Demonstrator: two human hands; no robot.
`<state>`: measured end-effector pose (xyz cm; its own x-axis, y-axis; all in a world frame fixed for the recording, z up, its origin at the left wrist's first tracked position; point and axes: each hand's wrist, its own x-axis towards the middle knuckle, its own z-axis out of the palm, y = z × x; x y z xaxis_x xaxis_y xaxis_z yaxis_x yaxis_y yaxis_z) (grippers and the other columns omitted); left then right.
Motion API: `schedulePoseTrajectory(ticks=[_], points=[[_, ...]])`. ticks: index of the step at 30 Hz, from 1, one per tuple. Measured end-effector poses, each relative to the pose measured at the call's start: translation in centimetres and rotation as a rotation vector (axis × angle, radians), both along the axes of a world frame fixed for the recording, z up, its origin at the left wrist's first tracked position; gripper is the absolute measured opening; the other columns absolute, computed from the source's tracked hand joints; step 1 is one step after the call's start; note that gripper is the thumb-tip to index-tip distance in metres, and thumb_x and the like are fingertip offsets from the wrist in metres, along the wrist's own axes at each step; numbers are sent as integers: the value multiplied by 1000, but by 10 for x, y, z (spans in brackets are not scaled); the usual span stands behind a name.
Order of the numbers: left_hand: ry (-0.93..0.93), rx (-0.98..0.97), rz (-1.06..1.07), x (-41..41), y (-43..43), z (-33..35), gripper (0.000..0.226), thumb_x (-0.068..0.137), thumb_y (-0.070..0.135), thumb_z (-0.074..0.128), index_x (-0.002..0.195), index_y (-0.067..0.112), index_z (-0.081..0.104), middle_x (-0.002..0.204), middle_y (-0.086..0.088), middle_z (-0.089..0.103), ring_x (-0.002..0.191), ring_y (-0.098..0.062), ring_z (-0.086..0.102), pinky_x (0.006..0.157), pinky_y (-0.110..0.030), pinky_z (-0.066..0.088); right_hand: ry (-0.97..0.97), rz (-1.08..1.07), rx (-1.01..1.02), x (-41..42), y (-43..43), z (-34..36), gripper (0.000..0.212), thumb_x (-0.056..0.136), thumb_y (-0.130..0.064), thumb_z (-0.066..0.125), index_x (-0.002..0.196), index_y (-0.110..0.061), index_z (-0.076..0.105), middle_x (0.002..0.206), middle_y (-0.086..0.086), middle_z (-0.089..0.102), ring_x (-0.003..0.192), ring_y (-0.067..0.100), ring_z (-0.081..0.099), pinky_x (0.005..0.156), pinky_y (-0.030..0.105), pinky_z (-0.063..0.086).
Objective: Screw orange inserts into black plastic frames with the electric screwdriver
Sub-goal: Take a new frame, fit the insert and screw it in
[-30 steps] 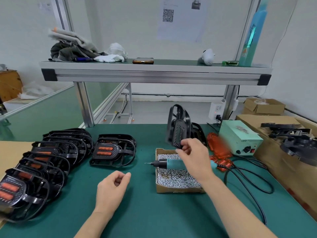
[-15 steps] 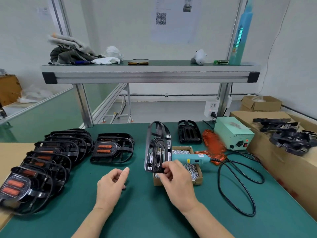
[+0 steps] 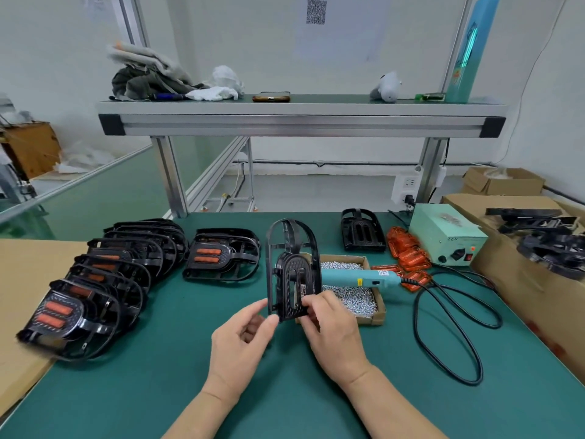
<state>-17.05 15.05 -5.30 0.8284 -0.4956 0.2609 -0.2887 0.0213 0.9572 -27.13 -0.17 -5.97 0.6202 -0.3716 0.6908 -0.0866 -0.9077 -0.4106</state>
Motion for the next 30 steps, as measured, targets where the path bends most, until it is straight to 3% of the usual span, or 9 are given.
schedulePoseTrajectory(ticks=[5,9,12,16,20,24,27,30], points=[[-109,36,17,-1,-2,-4,40,86,12,75,92,51,72,78,4,73,69,-18,66,67,-32,59,28,43,-94,-2,6,2,21,81,-5,73,101,-10,67,94,3,62,80,23,63,67,37,55],[-190,59,65,0,-2,-11,28,89,12,72,81,38,66,72,9,69,61,-14,68,58,-33,59,25,65,-89,-2,8,3,23,84,-3,74,105,-9,67,97,3,64,83,23,63,71,36,54],[-267,93,96,0,0,-11,28,88,15,74,82,39,60,71,13,66,58,-8,65,60,-28,56,-24,93,-27,-3,8,2,27,88,-1,70,114,-6,63,100,4,67,88,21,65,80,31,53],[-422,142,116,-2,3,-10,23,88,15,74,82,32,59,68,11,61,60,-7,60,64,-28,50,-146,62,317,-7,6,5,17,95,-12,60,108,-23,56,93,-11,65,86,4,64,80,18,51],[-580,153,165,-3,4,-7,16,86,9,75,84,18,63,72,12,57,66,-9,53,65,-23,46,-410,42,798,-12,-1,15,9,98,-22,53,106,-25,52,80,5,69,66,19,67,59,30,56],[-793,141,187,-5,5,-6,7,87,19,59,90,14,63,80,4,60,69,-11,53,63,-25,46,-580,167,1203,-27,-10,23,47,92,-47,49,115,-6,57,72,19,61,53,23,59,44,27,47],[-904,174,161,-6,5,-7,10,88,22,51,98,22,54,84,2,63,70,-18,60,59,-31,52,-584,293,1294,-38,-12,24,50,95,-56,48,103,-12,72,79,10,69,64,19,66,50,24,51],[-904,178,174,-5,6,-7,12,89,19,50,100,23,52,87,0,63,71,-21,61,58,-33,54,-556,333,1303,-40,-12,29,47,94,-48,48,97,-11,76,90,10,74,81,20,70,64,27,57]])
